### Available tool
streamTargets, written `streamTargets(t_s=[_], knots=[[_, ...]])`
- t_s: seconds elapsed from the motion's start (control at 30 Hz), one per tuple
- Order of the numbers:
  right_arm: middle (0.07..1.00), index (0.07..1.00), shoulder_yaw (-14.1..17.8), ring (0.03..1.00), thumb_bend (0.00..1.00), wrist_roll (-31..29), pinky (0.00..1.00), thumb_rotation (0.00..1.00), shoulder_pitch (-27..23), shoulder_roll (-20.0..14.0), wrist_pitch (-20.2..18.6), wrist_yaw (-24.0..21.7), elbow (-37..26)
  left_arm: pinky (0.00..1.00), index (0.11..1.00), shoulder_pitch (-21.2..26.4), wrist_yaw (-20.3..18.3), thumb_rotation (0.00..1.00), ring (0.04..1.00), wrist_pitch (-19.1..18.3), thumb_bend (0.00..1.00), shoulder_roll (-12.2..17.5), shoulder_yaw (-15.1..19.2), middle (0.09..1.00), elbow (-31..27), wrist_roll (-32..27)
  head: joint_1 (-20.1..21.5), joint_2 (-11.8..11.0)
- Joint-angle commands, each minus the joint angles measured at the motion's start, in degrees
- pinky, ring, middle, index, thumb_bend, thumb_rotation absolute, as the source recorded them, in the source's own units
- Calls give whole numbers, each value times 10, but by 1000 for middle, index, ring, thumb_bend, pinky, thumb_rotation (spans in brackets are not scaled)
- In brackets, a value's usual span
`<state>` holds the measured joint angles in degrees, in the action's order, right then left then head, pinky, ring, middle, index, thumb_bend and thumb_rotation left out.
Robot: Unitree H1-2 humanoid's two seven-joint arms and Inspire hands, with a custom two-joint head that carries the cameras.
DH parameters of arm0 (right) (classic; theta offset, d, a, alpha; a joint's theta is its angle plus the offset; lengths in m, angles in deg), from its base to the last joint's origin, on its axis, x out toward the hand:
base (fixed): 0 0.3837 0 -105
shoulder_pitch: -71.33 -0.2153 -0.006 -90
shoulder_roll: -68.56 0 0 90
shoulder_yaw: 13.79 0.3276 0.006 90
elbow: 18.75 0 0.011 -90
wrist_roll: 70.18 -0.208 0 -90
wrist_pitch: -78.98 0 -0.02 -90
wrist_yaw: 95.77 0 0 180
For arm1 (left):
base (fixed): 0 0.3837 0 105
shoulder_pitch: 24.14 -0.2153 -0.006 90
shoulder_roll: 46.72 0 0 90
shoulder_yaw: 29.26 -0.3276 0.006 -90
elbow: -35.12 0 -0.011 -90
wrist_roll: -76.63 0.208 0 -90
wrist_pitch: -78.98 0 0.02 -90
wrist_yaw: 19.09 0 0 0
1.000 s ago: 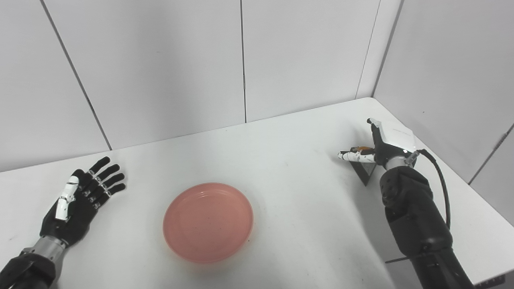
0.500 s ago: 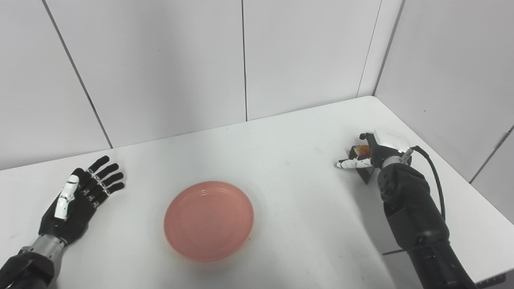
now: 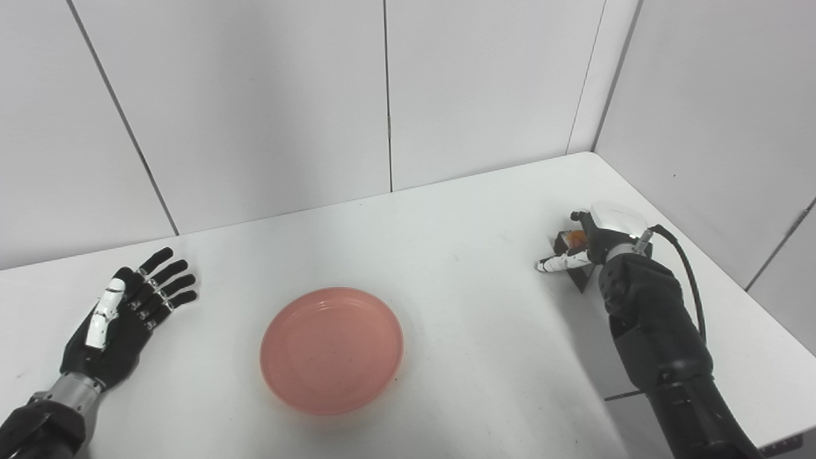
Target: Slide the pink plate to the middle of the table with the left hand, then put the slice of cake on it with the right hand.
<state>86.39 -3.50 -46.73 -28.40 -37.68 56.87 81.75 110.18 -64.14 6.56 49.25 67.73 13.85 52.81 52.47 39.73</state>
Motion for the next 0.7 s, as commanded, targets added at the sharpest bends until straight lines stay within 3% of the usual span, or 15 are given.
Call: streamTargets(t_s=[0.0,0.17,0.23,0.27,0.3,0.33,0.4,0.5,0.67], knots=[[765,804,7,695,814,-2,580,407,-15,-15,-3,-1,-14,763,837,-63,16,849,806,-46,549,-3,-12,836,38,33,1,1],[674,695,0,613,763,-5,520,287,-5,-23,-3,-4,-26,765,837,-64,13,843,806,-47,549,-3,-12,835,33,32,1,3],[629,527,-1,558,561,-3,452,168,0,-26,-3,0,-28,767,836,-65,13,840,808,-48,553,-3,-12,838,31,32,2,4],[617,511,-1,543,542,-2,437,154,1,-27,-3,3,-29,766,836,-65,13,838,808,-48,553,-3,-12,838,31,32,2,4],[613,504,2,537,534,-9,431,149,3,-27,-2,6,-28,766,836,-65,12,838,809,-48,553,-3,-12,838,31,32,2,4],[534,496,4,416,531,-15,341,61,5,-28,-2,8,-28,762,835,-65,12,835,807,-49,553,-2,-12,837,31,31,2,4],[487,490,7,333,528,-17,278,10,6,-29,-3,8,-25,760,833,-65,12,832,806,-48,554,-2,-12,835,30,32,2,4],[432,531,8,319,520,-25,264,1,10,-31,-3,19,-21,769,836,-65,12,834,810,-46,557,-2,-13,839,29,33,1,5],[436,533,11,346,521,-40,285,0,12,-32,-3,35,-13,762,833,-66,10,829,805,-51,551,-2,-12,834,26,30,0,7]])
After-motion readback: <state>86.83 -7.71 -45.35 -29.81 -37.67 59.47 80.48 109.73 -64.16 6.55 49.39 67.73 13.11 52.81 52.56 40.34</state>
